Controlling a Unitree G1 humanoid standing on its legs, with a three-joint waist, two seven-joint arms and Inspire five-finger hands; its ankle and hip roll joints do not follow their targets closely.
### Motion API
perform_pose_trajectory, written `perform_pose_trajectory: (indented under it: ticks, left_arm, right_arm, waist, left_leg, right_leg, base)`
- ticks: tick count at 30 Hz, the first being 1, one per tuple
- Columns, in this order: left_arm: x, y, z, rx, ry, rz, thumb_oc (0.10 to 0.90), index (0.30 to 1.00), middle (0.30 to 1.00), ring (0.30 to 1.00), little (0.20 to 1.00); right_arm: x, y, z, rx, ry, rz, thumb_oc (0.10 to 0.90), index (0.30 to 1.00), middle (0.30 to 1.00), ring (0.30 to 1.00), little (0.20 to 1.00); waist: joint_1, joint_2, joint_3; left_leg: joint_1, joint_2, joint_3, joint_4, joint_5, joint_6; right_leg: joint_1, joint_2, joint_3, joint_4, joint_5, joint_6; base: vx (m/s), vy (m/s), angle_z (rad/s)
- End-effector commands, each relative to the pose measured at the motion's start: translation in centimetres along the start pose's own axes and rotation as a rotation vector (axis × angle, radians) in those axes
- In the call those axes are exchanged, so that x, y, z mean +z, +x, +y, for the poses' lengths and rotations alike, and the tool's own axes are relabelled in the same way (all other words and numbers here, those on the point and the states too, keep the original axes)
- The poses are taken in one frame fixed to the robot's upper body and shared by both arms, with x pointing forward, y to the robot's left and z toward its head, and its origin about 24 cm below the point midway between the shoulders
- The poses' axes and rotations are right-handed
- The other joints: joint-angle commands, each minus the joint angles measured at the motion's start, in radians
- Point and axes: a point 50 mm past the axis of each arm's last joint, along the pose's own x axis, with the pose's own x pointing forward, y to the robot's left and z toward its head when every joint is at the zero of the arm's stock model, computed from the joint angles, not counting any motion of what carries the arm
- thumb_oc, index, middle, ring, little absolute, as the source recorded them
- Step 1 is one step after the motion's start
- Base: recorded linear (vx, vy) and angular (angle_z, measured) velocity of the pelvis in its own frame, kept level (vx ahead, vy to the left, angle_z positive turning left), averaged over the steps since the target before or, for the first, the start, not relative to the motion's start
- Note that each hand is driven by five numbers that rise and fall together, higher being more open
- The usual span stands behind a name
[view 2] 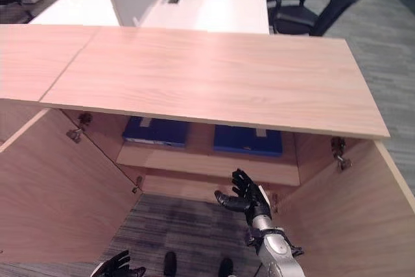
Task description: Put the empty folder in the office cabinet
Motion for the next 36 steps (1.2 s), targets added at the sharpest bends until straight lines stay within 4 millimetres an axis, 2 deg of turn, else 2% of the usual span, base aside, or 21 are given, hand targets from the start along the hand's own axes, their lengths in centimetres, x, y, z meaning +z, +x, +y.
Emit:
perform_pose_trajectory:
  ticks: [1, 2, 3, 4, 5, 6, 7, 8, 10, 14, 16, 18, 19, 20, 21, 22, 24, 28, 30, 33, 36]
  left_arm:
    - [2.2, 0.0, 2.2, 0.052, 0.028, -0.11, 0.8, 0.9, 0.9, 0.9, 0.9]
    - [2.8, 0.0, 2.2, 0.063, 0.005, -0.143, 0.8, 0.9, 0.9, 0.9, 0.9]
    - [4.0, 0.4, 1.6, 0.061, -0.019, -0.182, 0.8, 0.9, 0.9, 0.9, 0.9]
    - [4.5, 0.5, 1.3, 0.051, -0.026, -0.2, 0.8, 0.9, 0.9, 0.9, 0.9]
    - [5.1, 0.6, 1.0, 0.041, -0.03, -0.224, 0.8, 0.9, 0.9, 0.9, 0.9]
    - [5.2, 0.6, 1.0, 0.041, -0.03, -0.226, 0.8, 0.9, 0.9, 0.9, 0.9]
    - [5.5, 0.6, 0.9, 0.035, -0.034, -0.242, 0.8, 0.9, 0.9, 0.9, 0.9]
    - [5.3, 0.5, 1.2, 0.04, -0.034, -0.236, 0.8, 0.9, 0.9, 0.9, 0.9]
    - [4.4, 0.6, 1.7, 0.05, -0.009, -0.191, 0.8, 0.9, 0.9, 0.9, 0.9]
    - [4.6, 0.9, 2.4, 0.075, 0.037, -0.163, 0.8, 0.9, 0.9, 0.9, 0.9]
    - [5.1, 1.0, 2.9, 0.082, 0.065, -0.173, 0.8, 0.9, 0.9, 0.9, 0.9]
    - [5.3, 1.0, 3.0, 0.09, 0.08, -0.177, 0.8, 0.9, 0.9, 0.9, 0.9]
    - [5.3, 1.0, 3.0, 0.09, 0.08, -0.178, 0.8, 0.9, 0.9, 0.9, 0.9]
    - [5.6, 1.0, 3.2, 0.101, 0.083, -0.183, 0.8, 0.9, 0.9, 0.9, 0.9]
    - [5.7, 1.1, 3.4, 0.112, 0.08, -0.184, 0.8, 0.9, 0.9, 0.9, 0.9]
    - [5.7, 1.1, 3.4, 0.112, 0.08, -0.184, 0.8, 0.9, 0.9, 0.9, 0.9]
    - [8.1, 1.6, 3.0, 0.12, 0.055, -0.266, 0.8, 0.9, 0.9, 0.9, 0.9]
    - [8.9, 1.8, 2.2, 0.096, 0.07, -0.29, 0.8, 0.9, 0.9, 0.9, 0.9]
    - [9.6, 1.8, 1.8, 0.093, 0.052, -0.326, 0.8, 0.9, 0.9, 0.9, 0.9]
    - [10.8, 1.4, 0.8, 0.064, 0.028, -0.403, 0.8, 0.9, 0.9, 0.9, 0.9]
    - [11.3, 1.1, 0.6, 0.06, 0.015, -0.436, 0.8, 0.9, 0.9, 0.9, 0.9]
  right_arm:
    - [4.7, 1.4, 0.6, 0.078, -0.136, -0.216, 0.8, 0.9, 0.9, 0.9, 0.9]
    - [4.2, 1.5, 0.2, 0.056, -0.174, -0.193, 0.8, 0.9, 0.9, 0.9, 0.9]
    - [4.2, 1.6, -0.4, 0.022, -0.238, -0.186, 0.8, 0.9, 0.9, 0.9, 0.9]
    - [4.3, 1.7, -0.7, 0.015, -0.274, -0.181, 0.8, 0.9, 0.9, 0.9, 0.9]
    - [4.3, 1.9, -0.9, 0.001, -0.313, -0.175, 0.8, 0.9, 0.9, 0.9, 0.9]
    - [4.3, 1.9, -0.9, 0.001, -0.313, -0.177, 0.8, 0.9, 0.9, 0.9, 0.9]
    - [4.3, 2.0, -1.1, -0.008, -0.34, -0.169, 0.8, 0.9, 0.9, 0.9, 0.9]
    - [4.2, 2.1, -0.9, -0.003, -0.346, -0.165, 0.8, 0.9, 0.9, 0.9, 0.9]
    - [3.5, 1.9, -1.4, -0.025, -0.355, -0.129, 0.8, 0.9, 0.9, 0.9, 0.9]
    - [2.3, 1.7, -1.8, -0.075, -0.321, -0.085, 0.8, 0.9, 0.9, 0.9, 0.9]
    - [1.9, 1.8, -1.6, -0.092, -0.303, -0.078, 0.8, 0.9, 0.9, 0.9, 0.9]
    - [1.5, 1.9, -1.2, -0.094, -0.29, -0.065, 0.8, 0.9, 0.9, 0.9, 0.9]
    - [1.5, 1.9, -1.2, -0.093, -0.289, -0.066, 0.8, 0.9, 0.9, 0.9, 0.9]
    - [1.4, 1.8, -1.1, -0.099, -0.278, -0.066, 0.8, 0.9, 0.9, 0.9, 0.9]
    - [1.1, 1.8, -0.9, -0.104, -0.262, -0.06, 0.8, 0.9, 0.9, 0.9, 0.9]
    - [1.1, 1.8, -0.9, -0.104, -0.262, -0.06, 0.8, 0.9, 0.9, 0.9, 0.9]
    - [0.8, 1.6, -1.0, -0.138, -0.209, -0.056, 0.8, 0.9, 0.9, 0.9, 0.9]
    - [-0.2, 1.2, -1.4, -0.164, -0.184, -0.022, 0.8, 0.9, 0.9, 0.9, 0.9]
    - [-0.8, 0.7, -1.7, -0.173, -0.168, 0.004, 0.8, 0.9, 0.9, 0.9, 0.9]
    - [-1.9, 0.0, -2.2, -0.188, -0.167, 0.048, 0.8, 0.9, 0.9, 0.9, 0.9]
    - [-2.2, -0.3, -2.5, -0.2, -0.164, 0.06, 0.8, 0.9, 0.9, 0.9, 0.9]
  waist:
    - [0.047, 0.011, 0.012]
    - [0.071, 0.007, 0.009]
    - [0.091, -0.002, 0.031]
    - [0.086, -0.01, 0.039]
    - [0.078, -0.019, 0.041]
    - [0.078, -0.02, 0.039]
    - [0.073, -0.026, 0.042]
    - [0.071, -0.031, 0.038]
    - [0.067, -0.033, 0.016]
    - [0.073, -0.055, -0.001]
    - [0.077, -0.052, -0.001]
    - [0.076, -0.051, 0.009]
    - [0.076, -0.053, 0.01]
    - [0.071, -0.052, 0.02]
    - [0.063, -0.05, 0.021]
    - [0.063, -0.051, 0.021]
    - [0.024, -0.053, 0.023]
    - [0.025, -0.065, -0.004]
    - [0.02, -0.062, -0.019]
    - [0.026, -0.055, -0.041]
    - [0.025, -0.05, -0.048]
  left_leg:
    - [0.058, 0.104, -0.037, -0.003, -0.059, -0.123]
    - [0.045, 0.104, -0.057, -0.003, -0.049, -0.125]
    - [-0.002, 0.108, -0.016, 0.051, -0.031, -0.129]
    - [-0.032, 0.111, 0.054, 0.098, -0.03, -0.114]
    - [-0.048, 0.124, 0.153, 0.143, -0.035, -0.096]
    - [-0.054, 0.122, 0.154, 0.145, -0.034, -0.094]
    - [-0.052, 0.131, 0.234, 0.185, -0.05, -0.081]
    - [-0.042, 0.131, 0.282, 0.199, -0.068, -0.072]
    - [-0.007, 0.106, 0.31, 0.173, -0.097, -0.047]
    - [0.008, 0.074, 0.31, 0.143, -0.1, -0.028]
    - [0.043, 0.042, 0.311, 0.098, -0.112, 0.008]
    - [0.078, 0.019, 0.306, 0.068, -0.119, 0.027]
    - [0.079, 0.016, 0.307, 0.067, -0.118, 0.029]
    - [0.09, 0.008, 0.293, 0.056, -0.119, 0.035]
    - [0.096, 0.009, 0.276, 0.044, -0.114, 0.034]
    - [0.096, 0.009, 0.276, 0.044, -0.113, 0.034]
    - [0.078, -0.017, 0.157, 0.018, -0.089, 0.023]
    - [0.076, -0.035, 0.106, 0.008, -0.096, 0.017]
    - [0.082, -0.035, 0.089, 0.005, -0.097, 0.011]
    - [0.097, -0.028, 0.071, 0.001, -0.099, 0.0]
    - [0.106, -0.021, 0.066, -0.003, -0.098, -0.007]
  right_leg:
    - [-0.025, -0.12, -0.009, 0.105, -0.088, 0.141]
    - [-0.004, -0.118, -0.032, 0.075, -0.079, 0.142]
    - [0.026, -0.137, -0.084, 0.056, -0.074, 0.145]
    - [0.032, -0.151, -0.118, 0.05, -0.07, 0.143]
    - [0.036, -0.164, -0.153, 0.048, -0.065, 0.141]
    - [0.032, -0.166, -0.153, 0.048, -0.061, 0.141]
    - [0.04, -0.169, -0.172, 0.048, -0.061, 0.135]
    - [0.045, -0.17, -0.178, 0.048, -0.061, 0.131]
    - [0.058, -0.169, -0.204, 0.072, -0.061, 0.128]
    - [0.072, -0.195, -0.239, 0.119, -0.053, 0.139]
    - [0.038, -0.246, -0.252, 0.264, -0.059, 0.158]
    - [0.005, -0.305, -0.246, 0.372, -0.025, 0.193]
    - [0.004, -0.308, -0.245, 0.376, -0.027, 0.194]
    - [-0.016, -0.325, -0.213, 0.425, 0.009, 0.216]
    - [-0.031, -0.313, -0.164, 0.434, 0.007, 0.221]
    - [-0.032, -0.314, -0.164, 0.434, 0.007, 0.221]
    - [-0.063, -0.161, 0.127, 0.258, -0.093, 0.179]
    - [-0.002, -0.143, 0.125, 0.147, -0.087, 0.17]
    - [0.024, -0.132, 0.134, 0.099, -0.07, 0.167]
    - [0.077, -0.127, 0.11, 0.032, -0.057, 0.159]
    - [0.1, -0.122, 0.096, 0.002, -0.052, 0.157]
  base:
    - [-0.04, -0.031, 0.42]
    - [-0.11, -0.017, 0.43]
    - [-0.18, -0.002, 0.43]
    - [-0.24, 0.031, 0.55]
    - [-0.15, 0.04, 0.9]
    - [-0.13, 0.035, 1.48]
    - [-0.08, 0.028, 1.68]
    - [-0.07, 0.045, 1.33]
    - [0.05, 0.114, 0.57]
    - [0.05, 0.11, 0.49]
    - [0.07, 0.231, 0.71]
    - [0.05, 0.143, 0.46]
    - [0.03, 0.056, 0.22]
    - [0.02, -0.008, 0.15]
    - [0.02, -0.011, 0.2]
    - [0.03, -0.022, 0.31]
    - [0.1, -0.028, 0.51]
    - [0.1, -0.092, 0.99]
    - [0.14, -0.09, 0.82]
    - [0.08, -0.07, 0.21]
    - [0.06, -0.045, 0.04]
